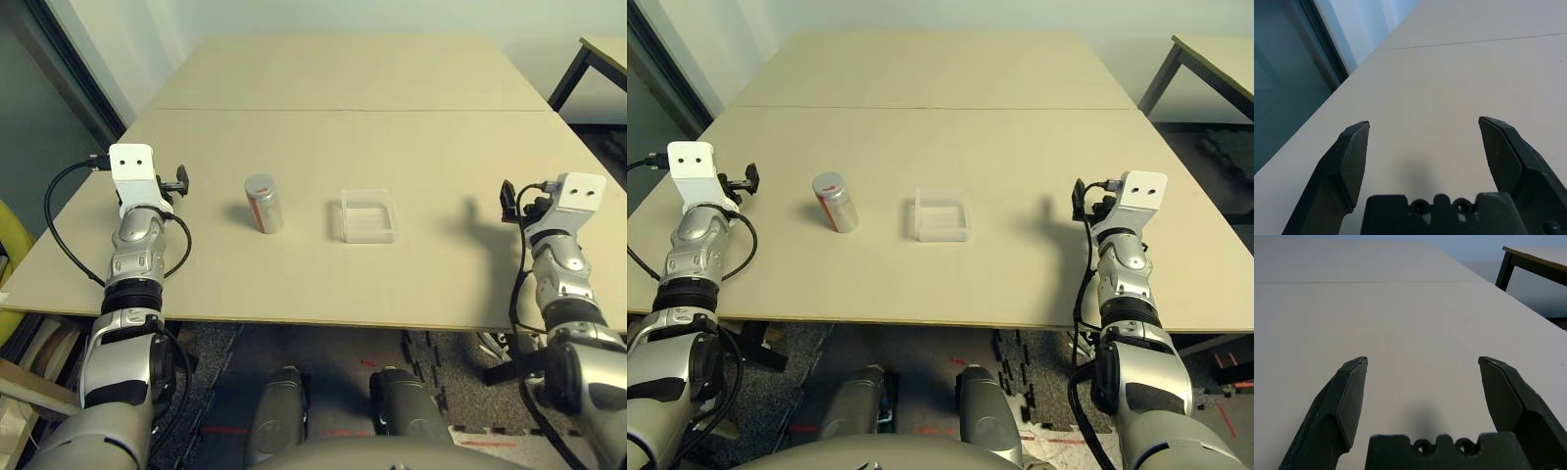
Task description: Pour the medicine from the bottle into the box.
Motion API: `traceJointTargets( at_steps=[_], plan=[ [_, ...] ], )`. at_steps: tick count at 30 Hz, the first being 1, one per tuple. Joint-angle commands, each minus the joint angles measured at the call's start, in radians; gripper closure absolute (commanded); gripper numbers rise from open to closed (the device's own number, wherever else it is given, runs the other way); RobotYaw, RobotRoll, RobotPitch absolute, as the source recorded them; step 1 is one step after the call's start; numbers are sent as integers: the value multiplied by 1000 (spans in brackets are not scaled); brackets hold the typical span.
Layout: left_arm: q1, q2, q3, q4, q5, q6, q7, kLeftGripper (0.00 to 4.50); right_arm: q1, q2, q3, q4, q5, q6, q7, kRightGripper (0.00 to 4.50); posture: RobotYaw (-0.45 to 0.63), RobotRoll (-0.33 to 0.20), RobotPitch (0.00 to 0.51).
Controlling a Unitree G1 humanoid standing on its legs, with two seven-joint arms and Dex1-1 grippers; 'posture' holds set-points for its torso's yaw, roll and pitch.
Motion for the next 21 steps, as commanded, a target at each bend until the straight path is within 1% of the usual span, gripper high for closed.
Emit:
traceJointTargets(
  at_steps=[1, 3, 7, 10, 13, 18, 21],
  plan=[
    [20, 4, -3, -14, -1, 11, -8, 10, 0, -2, -1, 16, -3, -9, 5, 0, -21, 0, 66],
    [28, 7, -1, -31, -8, 16, -21, 10, 0, -5, -1, 15, -3, -7, 9, 0, -18, 0, 68],
    [57, 18, 12, -102, -61, 19, -121, 10, 0, -10, -1, 13, -4, -6, 16, 0, -15, 0, 67],
    [100, 38, 37, -199, -124, 66, -204, 10, 2, -17, 0, 8, -3, -7, 28, 0, -14, 0, 55],
    [180, 72, 50, -354, -183, 139, -292, 10, 4, -30, -3, -6, 10, -6, 78, 0, -9, 0, 55],
    [358, 140, 58, -598, -273, 260, -445, 10, 17, -44, 19, -81, 49, 34, 273, 0, 10, 0, 54],
    [453, 159, 75, -722, -335, 330, -504, 10, 38, -68, 36, -127, 46, 52, 368, 0, 29, 0, 60]
  ],
)
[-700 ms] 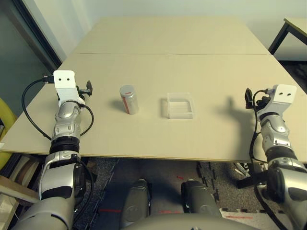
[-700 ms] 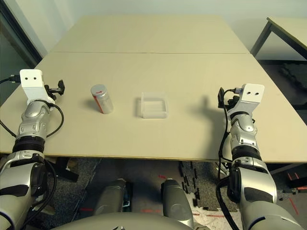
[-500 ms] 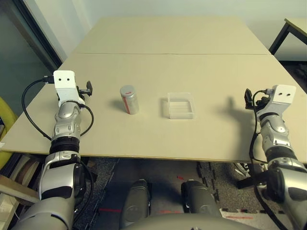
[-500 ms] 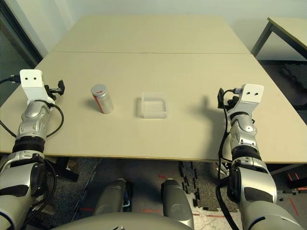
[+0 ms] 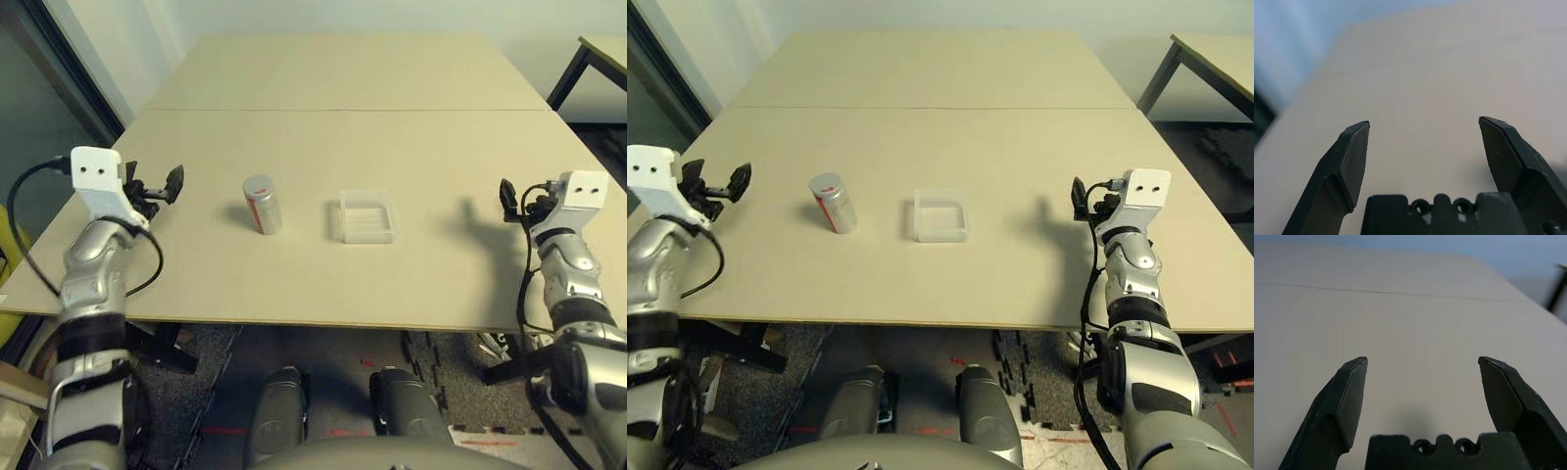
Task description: Pour the medicine from the bottle into the box.
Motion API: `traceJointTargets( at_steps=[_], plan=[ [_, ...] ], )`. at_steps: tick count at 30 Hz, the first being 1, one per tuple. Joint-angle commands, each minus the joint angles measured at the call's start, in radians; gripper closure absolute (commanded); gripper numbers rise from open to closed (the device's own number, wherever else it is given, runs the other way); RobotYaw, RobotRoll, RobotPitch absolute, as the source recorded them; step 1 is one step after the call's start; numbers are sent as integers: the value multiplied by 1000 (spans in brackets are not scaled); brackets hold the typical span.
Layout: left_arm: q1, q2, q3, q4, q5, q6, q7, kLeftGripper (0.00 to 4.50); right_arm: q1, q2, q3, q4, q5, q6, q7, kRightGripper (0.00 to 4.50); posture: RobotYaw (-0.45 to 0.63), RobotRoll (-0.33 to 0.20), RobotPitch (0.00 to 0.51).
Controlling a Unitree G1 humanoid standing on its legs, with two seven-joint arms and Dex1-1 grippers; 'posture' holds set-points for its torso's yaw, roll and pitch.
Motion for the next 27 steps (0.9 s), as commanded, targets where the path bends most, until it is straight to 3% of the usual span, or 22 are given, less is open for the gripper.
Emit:
traceJointTargets(
  at_steps=[1, 7, 12, 17, 27],
  plan=[
    [79, 21, 28, -127, -88, 103, -62, 10, 31, -30, 25, -63, 13, 31, 110, 0, 32, 0, 62],
    [201, 3, 43, -257, -194, 194, -124, 10, 116, -98, 73, -304, 111, 215, 425, 0, 40, 0, 79],
    [214, 8, -26, -260, -162, 174, -180, 10, 194, -192, 118, -578, 250, 540, 637, 0, 32, 0, 79],
    [164, 13, -111, -195, -99, 125, -238, 10, 200, -234, 134, -676, 292, 683, 694, 0, 15, 0, 78],
    [46, -25, -218, -35, -2, 15, -280, 10, 228, -223, 140, -787, 327, 775, 699, 0, -30, 0, 76]
  ],
)
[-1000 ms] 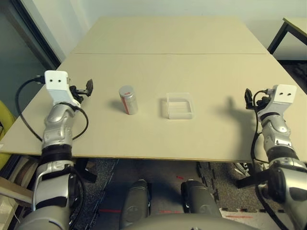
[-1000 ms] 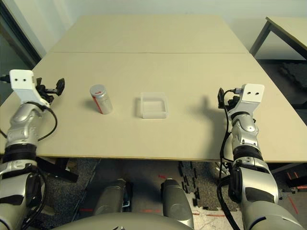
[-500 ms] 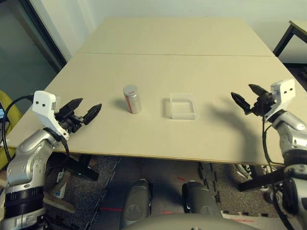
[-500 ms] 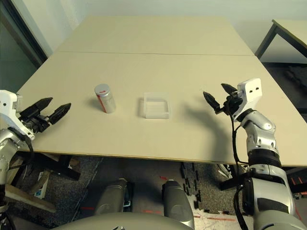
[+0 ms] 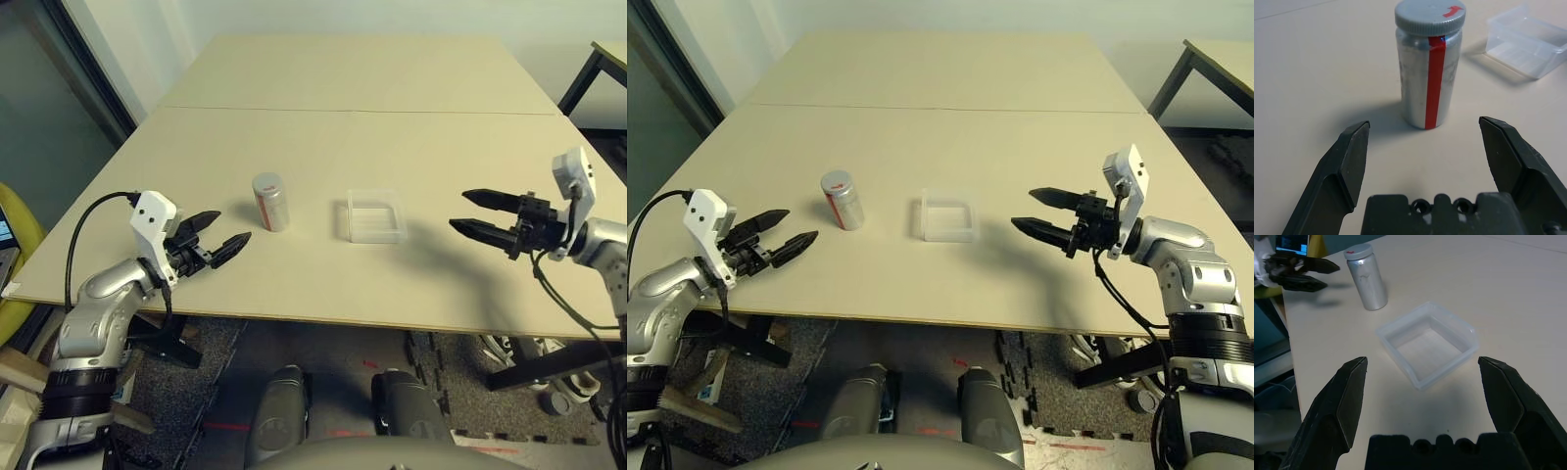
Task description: Pour the medicine from the bottle into the box.
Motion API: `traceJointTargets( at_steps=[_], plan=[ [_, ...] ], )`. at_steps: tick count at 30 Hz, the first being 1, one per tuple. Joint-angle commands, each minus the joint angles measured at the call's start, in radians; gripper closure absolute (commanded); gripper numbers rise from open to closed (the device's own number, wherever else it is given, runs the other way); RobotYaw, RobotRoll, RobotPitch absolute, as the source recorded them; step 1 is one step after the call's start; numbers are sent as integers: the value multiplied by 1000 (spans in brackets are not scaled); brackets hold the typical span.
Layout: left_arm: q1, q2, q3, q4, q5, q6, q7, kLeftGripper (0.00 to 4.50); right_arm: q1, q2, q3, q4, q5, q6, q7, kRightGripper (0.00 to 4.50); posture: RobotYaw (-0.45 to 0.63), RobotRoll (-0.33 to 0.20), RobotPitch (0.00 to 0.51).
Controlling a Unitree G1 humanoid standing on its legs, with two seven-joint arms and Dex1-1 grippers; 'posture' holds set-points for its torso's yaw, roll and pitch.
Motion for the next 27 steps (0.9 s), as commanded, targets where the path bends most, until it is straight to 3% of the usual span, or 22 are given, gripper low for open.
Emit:
traceJointTargets(
  at_steps=[1, 16, 27],
  plan=[
    [-45, -23, -37, 66, 48, -61, -7, 10, 8, 1, -5, -29, 15, 20, -8, 0, -32, 0, 75],
    [-182, -144, -122, 297, 149, -254, -17, 10, -7, -2, 5, -79, 37, 72, -19, 0, -68, 0, 69],
    [-255, -165, -122, 402, 173, -323, -25, 10, -18, -8, 9, -81, 35, 89, -10, 0, -77, 0, 77]
  ],
)
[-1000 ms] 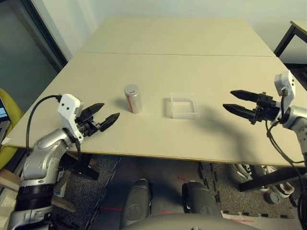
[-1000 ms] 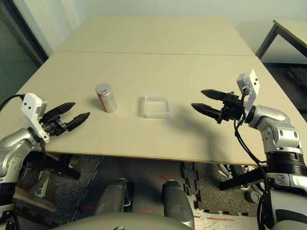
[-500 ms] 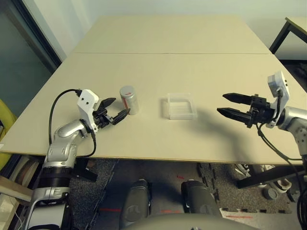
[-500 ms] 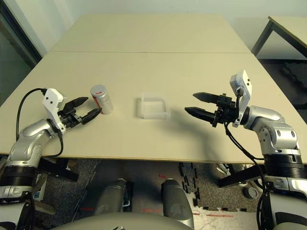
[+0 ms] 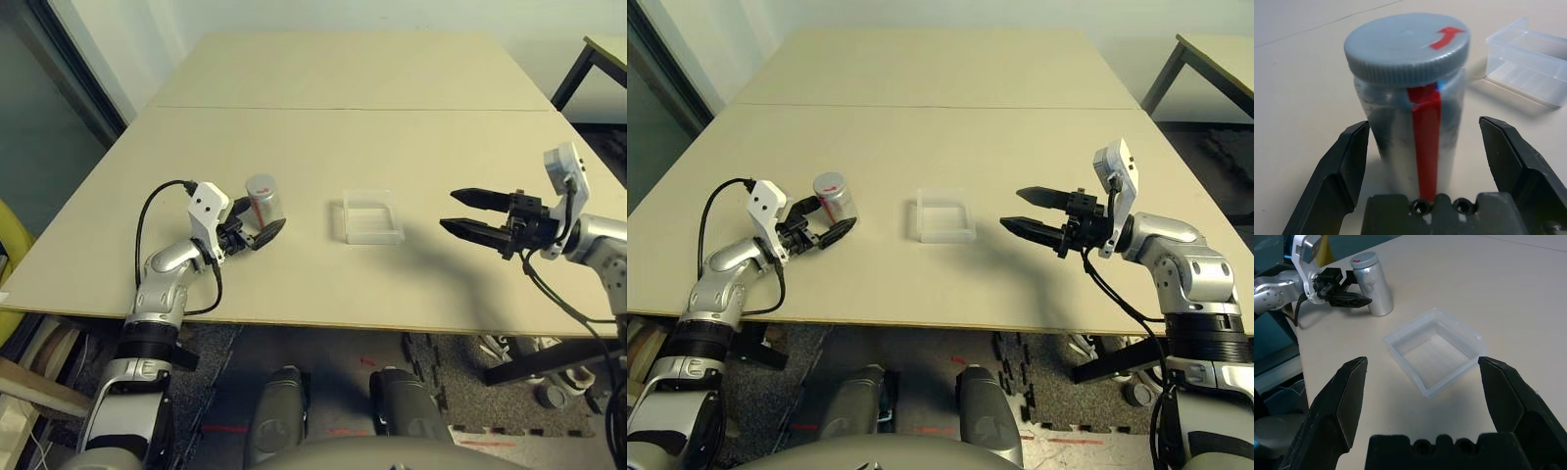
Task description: Pour the medicine from the bottle into the box.
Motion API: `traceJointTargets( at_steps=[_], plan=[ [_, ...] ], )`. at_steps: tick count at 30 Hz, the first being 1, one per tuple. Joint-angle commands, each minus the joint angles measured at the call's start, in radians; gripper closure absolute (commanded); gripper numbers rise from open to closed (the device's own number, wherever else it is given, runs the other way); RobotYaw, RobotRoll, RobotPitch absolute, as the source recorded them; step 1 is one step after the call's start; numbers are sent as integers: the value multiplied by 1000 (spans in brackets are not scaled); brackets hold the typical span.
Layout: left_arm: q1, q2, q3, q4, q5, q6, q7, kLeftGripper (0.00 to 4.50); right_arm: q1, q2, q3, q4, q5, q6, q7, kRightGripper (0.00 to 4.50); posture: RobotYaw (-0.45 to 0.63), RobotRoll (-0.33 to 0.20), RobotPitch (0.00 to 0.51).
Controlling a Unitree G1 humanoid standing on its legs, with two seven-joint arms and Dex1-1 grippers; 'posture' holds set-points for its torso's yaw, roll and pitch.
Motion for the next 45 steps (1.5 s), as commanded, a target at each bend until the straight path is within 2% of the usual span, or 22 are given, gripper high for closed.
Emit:
traceJointTargets(
  at_steps=[1, 18, 21, 24, 36, 41, 45],
  plan=[
    [-26, -2, -11, 47, 22, -26, -13, 10, -8, -9, 8, -16, 5, 7, 7, 0, -79, 0, 78],
    [-151, -59, -17, 239, 50, -88, -30, 10, 18, 3, -5, -36, 10, 2, -12, 0, -130, 0, 69],
    [-175, -71, -14, 276, 54, -105, -28, 614, 23, 2, -8, -34, 9, -3, -12, 0, -137, 0, 64],
    [-191, -79, -11, 296, 46, -109, -44, 1744, 23, 1, -10, -28, 7, -8, -12, 0, -138, 0, 62],
    [-200, -72, -13, 293, 45, -116, -85, 1751, 18, 5, 0, -11, -3, -32, -13, 0, -130, 0, 63],
    [-202, -57, -8, 234, 7, -45, -147, 1751, -1, -27, 60, -21, -47, 5, -11, 0, -124, 0, 65],
    [-208, -40, -10, 175, -22, 39, -212, 1751, -40, -43, 98, -62, -36, 94, -24, 0, -119, 0, 66]
  ],
)
